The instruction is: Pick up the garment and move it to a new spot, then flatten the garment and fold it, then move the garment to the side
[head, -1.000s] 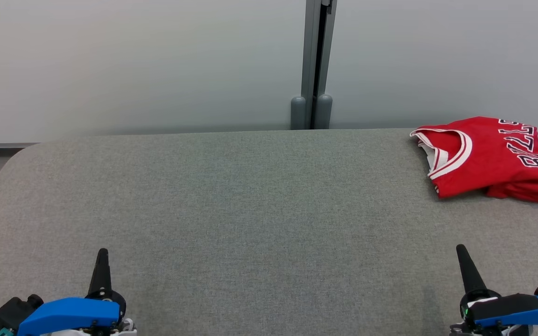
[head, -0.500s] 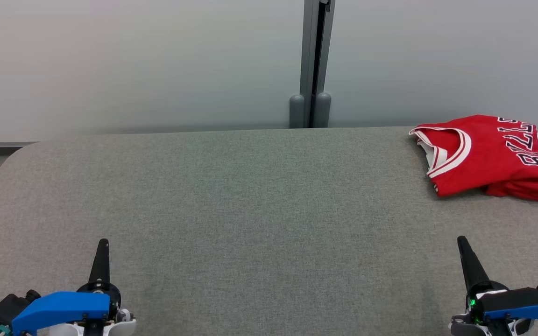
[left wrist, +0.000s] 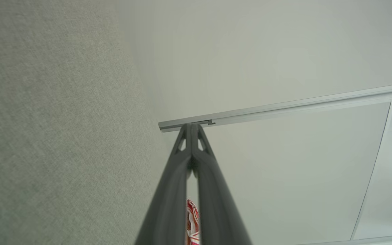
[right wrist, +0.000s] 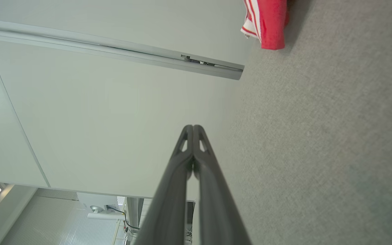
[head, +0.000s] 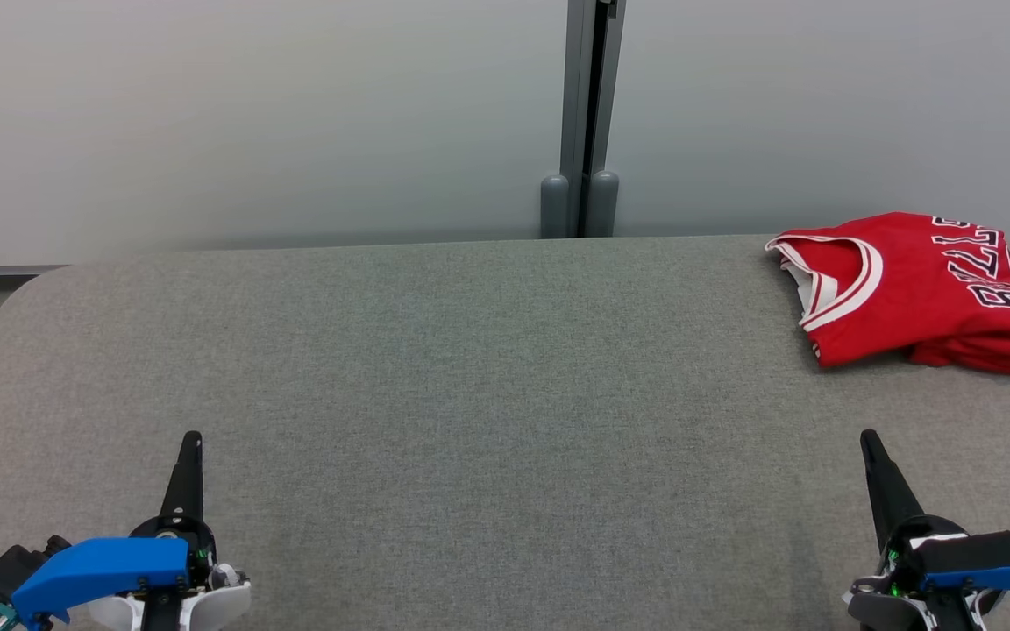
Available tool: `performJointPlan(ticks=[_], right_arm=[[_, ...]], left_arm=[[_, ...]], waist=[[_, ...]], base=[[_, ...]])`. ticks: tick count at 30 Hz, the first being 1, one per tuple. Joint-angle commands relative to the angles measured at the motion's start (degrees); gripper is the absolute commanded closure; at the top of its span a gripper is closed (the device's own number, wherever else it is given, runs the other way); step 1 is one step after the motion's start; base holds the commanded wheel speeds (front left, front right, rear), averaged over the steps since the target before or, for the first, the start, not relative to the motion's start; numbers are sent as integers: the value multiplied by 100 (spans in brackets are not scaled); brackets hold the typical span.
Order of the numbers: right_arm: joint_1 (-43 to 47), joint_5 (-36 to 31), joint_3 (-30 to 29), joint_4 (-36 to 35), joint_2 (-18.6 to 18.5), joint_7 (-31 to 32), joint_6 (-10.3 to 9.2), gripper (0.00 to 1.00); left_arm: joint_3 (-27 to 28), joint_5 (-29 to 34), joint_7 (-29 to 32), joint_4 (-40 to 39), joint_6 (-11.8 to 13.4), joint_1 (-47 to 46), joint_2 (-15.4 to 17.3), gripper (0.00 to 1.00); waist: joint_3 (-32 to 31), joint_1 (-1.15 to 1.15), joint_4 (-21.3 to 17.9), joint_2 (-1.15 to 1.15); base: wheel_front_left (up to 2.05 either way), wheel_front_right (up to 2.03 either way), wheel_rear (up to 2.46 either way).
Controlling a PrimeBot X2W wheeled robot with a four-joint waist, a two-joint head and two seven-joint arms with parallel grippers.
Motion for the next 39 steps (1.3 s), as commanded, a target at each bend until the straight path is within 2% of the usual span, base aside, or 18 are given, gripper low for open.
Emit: performJointPlan(ticks=[1, 24, 39], right_arm=[[-117, 126, -21, -60, -38, 44, 2, 100], [-215, 1104, -78, -160, -42, 290, 2, 100], [-218, 1103, -77, -160, -42, 294, 2, 100]], left_arm=[[45, -119, 28, -52, -33, -96, -4, 100], [106, -1171, 277, -175, -122, -196, -19, 100], [106, -1174, 285, -172, -112, -190, -19, 100]], waist=[[2, 0, -2, -1], [48, 0, -38, -1], [50, 0, -39, -1]], base=[[0, 0, 0], [0, 0, 0], [0, 0, 0]])
